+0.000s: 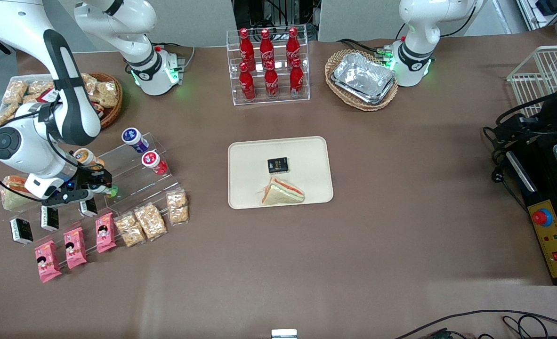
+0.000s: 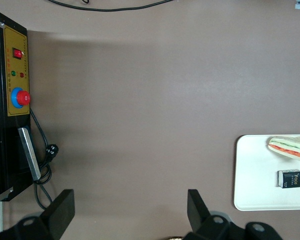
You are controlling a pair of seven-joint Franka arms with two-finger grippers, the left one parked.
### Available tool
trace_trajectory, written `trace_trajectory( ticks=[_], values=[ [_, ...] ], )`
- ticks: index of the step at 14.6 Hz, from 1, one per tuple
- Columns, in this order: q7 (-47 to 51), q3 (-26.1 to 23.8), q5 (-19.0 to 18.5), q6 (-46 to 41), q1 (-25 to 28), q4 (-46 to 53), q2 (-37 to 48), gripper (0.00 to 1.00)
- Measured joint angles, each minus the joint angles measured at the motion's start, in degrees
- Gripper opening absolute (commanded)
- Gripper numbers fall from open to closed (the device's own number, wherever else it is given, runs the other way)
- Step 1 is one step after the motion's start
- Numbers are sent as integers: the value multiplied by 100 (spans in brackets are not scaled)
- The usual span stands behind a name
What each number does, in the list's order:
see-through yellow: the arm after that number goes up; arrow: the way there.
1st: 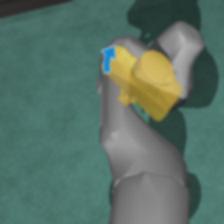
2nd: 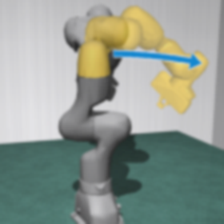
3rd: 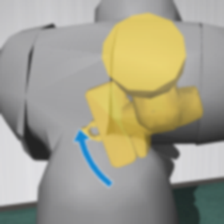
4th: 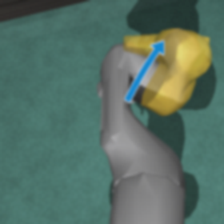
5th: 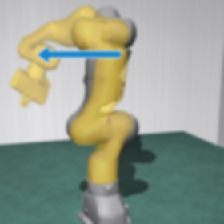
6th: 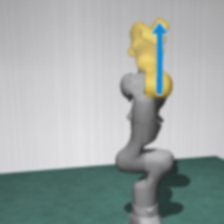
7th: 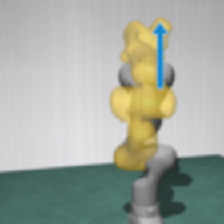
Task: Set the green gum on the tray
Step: 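Lower the right gripper and close it on the green gum tub, then lift the green gum tub and carry it over the cream tray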
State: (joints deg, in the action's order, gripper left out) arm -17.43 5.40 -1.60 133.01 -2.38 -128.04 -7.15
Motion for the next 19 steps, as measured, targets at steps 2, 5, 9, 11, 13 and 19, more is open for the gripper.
trace_trajectory(
  ticks=[2,5,9,11,13,19],
  values=[
    [1,0,-1,0,0,0,0,38],
    [1,0,-1,0,0,-1,5,29],
    [1,-4,-1,-22,6,125,160,28],
    [0,-6,-4,-483,9,456,353,29],
    [0,-6,-6,-1361,10,1043,524,29],
    [110,-219,-7,-3434,38,2948,675,29]
  ],
)
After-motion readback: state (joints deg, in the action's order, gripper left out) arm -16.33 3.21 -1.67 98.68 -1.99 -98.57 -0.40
